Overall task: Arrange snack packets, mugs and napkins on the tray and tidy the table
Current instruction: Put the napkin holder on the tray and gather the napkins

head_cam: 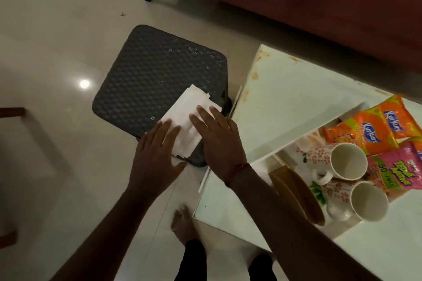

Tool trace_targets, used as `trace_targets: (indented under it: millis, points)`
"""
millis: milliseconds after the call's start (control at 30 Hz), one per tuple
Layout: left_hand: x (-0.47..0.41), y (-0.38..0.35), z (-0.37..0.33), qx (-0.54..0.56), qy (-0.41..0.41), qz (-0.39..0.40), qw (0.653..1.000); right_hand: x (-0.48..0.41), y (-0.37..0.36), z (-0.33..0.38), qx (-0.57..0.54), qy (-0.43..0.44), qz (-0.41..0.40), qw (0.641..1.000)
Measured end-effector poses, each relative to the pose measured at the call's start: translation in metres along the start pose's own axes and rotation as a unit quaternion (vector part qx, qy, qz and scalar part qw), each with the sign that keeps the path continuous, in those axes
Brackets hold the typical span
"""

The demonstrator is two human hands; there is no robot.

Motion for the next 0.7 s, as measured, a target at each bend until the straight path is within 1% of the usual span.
trace_targets:
  millis: [100, 233, 367, 433, 533, 600, 700]
  points:
    - [-0.001, 0.0, 0.004, 0.014, -0.005, -0.012, 1.0, -0.016, -0.003, -0.002, 0.005, 0.008, 0.016, 1.0]
    - [-0.006, 0.003, 0.009, 0.006, -0.036, -0.019, 0.999, -0.022, -0.01, -0.005, 0.025, 0.006, 0.028, 0.999]
    - [-0.009, 0.012, 0.014, 0.0, -0.053, -0.012, 0.999, -0.024, -0.009, -0.006, 0.029, 0.001, 0.017, 0.999]
    - [-0.009, 0.018, 0.014, 0.002, -0.062, -0.02, 0.998, -0.023, -0.004, -0.008, 0.03, 0.003, 0.008, 1.0]
    - [-0.008, 0.026, 0.016, 0.034, -0.068, -0.046, 0.996, -0.015, 0.001, -0.009, 0.033, 0.002, -0.022, 0.999]
    - [-0.006, 0.031, 0.013, 0.06, -0.067, -0.042, 0.995, -0.005, 0.002, -0.009, 0.019, -0.003, -0.024, 1.0]
    - [-0.003, 0.039, 0.001, 0.07, -0.073, -0.032, 0.994, 0.016, 0.005, -0.009, 0.001, -0.022, -0.047, 0.999]
Point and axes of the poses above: each hand's wrist, its own x-axis away from the middle knuckle, its own y-axis out of the back of the hand, z = x × y, the point moved 2 cm from there along -x, towards the middle knuckle, and after that the axes turned 13 degrees about y, right-handed, at the moved point
